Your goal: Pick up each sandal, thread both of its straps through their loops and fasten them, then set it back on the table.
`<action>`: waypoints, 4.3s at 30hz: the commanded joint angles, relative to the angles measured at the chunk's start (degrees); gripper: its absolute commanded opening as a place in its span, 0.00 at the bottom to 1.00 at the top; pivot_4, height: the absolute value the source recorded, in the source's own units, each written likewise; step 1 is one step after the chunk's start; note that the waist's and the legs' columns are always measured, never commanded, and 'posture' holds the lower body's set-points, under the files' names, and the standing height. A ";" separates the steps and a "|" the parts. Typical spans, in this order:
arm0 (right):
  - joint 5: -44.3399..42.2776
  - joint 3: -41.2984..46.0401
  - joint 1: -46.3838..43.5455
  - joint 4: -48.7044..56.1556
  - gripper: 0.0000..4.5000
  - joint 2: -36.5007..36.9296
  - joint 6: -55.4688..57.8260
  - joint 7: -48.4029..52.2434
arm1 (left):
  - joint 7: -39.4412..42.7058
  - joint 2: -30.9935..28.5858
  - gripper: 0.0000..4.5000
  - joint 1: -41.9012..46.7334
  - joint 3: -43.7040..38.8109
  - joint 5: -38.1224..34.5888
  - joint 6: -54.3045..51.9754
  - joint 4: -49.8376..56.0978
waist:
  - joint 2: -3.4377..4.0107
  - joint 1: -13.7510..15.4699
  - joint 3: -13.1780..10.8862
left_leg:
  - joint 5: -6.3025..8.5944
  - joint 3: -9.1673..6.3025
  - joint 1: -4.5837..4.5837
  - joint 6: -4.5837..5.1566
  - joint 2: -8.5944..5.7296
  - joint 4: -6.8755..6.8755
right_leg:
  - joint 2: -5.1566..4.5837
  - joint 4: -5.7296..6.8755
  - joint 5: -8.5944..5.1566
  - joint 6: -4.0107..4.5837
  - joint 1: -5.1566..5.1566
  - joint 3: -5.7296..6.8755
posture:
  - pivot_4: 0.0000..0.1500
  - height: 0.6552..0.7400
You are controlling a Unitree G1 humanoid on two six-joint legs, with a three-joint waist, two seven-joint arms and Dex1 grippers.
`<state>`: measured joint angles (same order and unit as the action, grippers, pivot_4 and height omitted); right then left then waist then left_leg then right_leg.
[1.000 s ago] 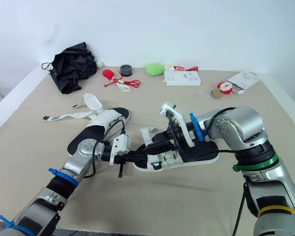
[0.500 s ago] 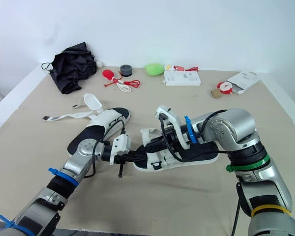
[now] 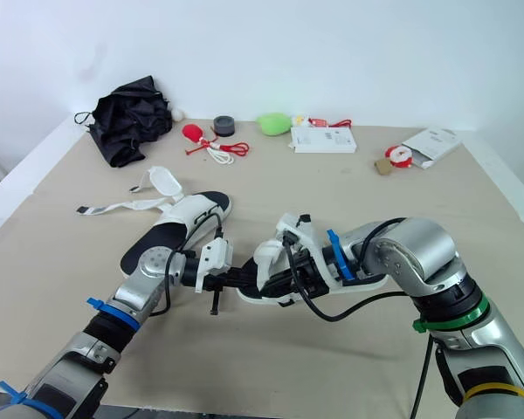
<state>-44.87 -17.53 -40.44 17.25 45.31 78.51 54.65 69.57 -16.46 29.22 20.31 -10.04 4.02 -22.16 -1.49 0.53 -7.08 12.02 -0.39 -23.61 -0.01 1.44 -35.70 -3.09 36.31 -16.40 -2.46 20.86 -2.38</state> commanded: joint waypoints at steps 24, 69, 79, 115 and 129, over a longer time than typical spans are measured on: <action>-5.77 18.07 6.88 4.16 0.45 5.35 3.49 -1.28 | 0.25 -0.89 0.00 -3.10 4.73 6.29 -2.16 -9.57 | -0.05 0.16 -0.02 | 0.00 0.03 0.15 0.01 -0.02 0.07 | -0.15 -0.03 -0.19 0.13 -0.19 0.08 | 1.00 1.00; 0.05 10.59 19.98 14.88 0.01 -2.39 -4.14 -17.07 | 2.61 -0.78 0.00 0.49 5.54 8.13 2.62 -11.98 | -0.18 0.04 -0.36 | -0.05 0.08 0.11 0.02 0.13 0.09 | -0.36 -0.23 -0.29 -0.21 -0.30 0.23 | 1.00 1.00; -9.82 15.63 26.70 22.92 0.01 2.21 -6.80 -6.89 | 2.49 -0.85 0.00 0.12 5.69 7.98 2.38 -11.39 | -0.20 0.16 -0.37 | -0.05 0.03 0.00 0.02 0.06 0.10 | -0.36 -0.24 -0.35 -0.18 -0.31 0.38 | 1.00 1.00; 15.21 -5.34 -8.45 -26.55 0.99 -8.42 -8.36 -11.79 | 1.80 -1.54 0.00 -0.09 5.90 7.57 2.13 -10.90 | 0.09 0.01 -0.26 | -0.45 -0.04 -0.60 0.36 0.11 -0.03 | -0.30 -0.20 0.31 0.22 0.18 0.73 | 1.00 1.00; 16.28 7.14 -20.87 -40.67 0.99 -10.98 -15.11 -5.22 | 0.83 0.74 0.00 0.80 2.66 4.04 6.22 -9.38 | 0.46 0.16 -0.38 | -0.48 0.02 -0.68 0.38 0.09 0.08 | -0.28 -0.14 0.45 0.03 0.30 0.79 | 1.00 1.00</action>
<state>-28.28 -12.72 -60.52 -24.22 33.06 63.82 48.00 71.21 -15.65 32.52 21.21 -9.16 11.03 -26.61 -1.03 0.70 -7.46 11.54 -0.38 -24.32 0.36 1.51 -35.63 -3.38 36.17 -15.95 -2.45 21.16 -1.59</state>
